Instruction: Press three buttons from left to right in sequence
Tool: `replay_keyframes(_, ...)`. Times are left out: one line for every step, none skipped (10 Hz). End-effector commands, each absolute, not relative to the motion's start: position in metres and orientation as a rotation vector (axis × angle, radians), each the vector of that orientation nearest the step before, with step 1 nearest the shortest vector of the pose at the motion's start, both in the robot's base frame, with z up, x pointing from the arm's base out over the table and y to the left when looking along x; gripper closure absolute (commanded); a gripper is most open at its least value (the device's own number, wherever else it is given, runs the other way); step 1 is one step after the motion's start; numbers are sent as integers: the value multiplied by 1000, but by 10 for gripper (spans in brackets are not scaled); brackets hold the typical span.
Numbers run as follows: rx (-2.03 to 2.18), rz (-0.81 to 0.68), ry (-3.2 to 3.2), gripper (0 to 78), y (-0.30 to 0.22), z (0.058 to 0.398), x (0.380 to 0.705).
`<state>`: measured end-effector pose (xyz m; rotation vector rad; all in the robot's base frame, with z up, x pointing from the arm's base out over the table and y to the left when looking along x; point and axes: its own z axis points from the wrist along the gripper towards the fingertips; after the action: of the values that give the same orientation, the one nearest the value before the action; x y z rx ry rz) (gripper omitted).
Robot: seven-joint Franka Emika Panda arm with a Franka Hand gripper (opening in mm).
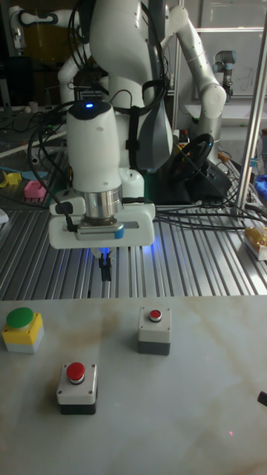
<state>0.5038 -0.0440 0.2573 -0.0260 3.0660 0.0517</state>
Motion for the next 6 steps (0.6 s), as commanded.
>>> replay_keyframes(28,45,3064,776,-43,258,503)
replay_keyframes(52,53,3063,776,-43,256,504)
replay_keyframes(53,53,3068,776,-43,256,504)
replay_keyframes(49,54,3068,776,-43,256,504)
replay_keyframes(35,52,3073,776,-43,256,504)
replay_keyframes(36,52,3075,776,-43,256,504)
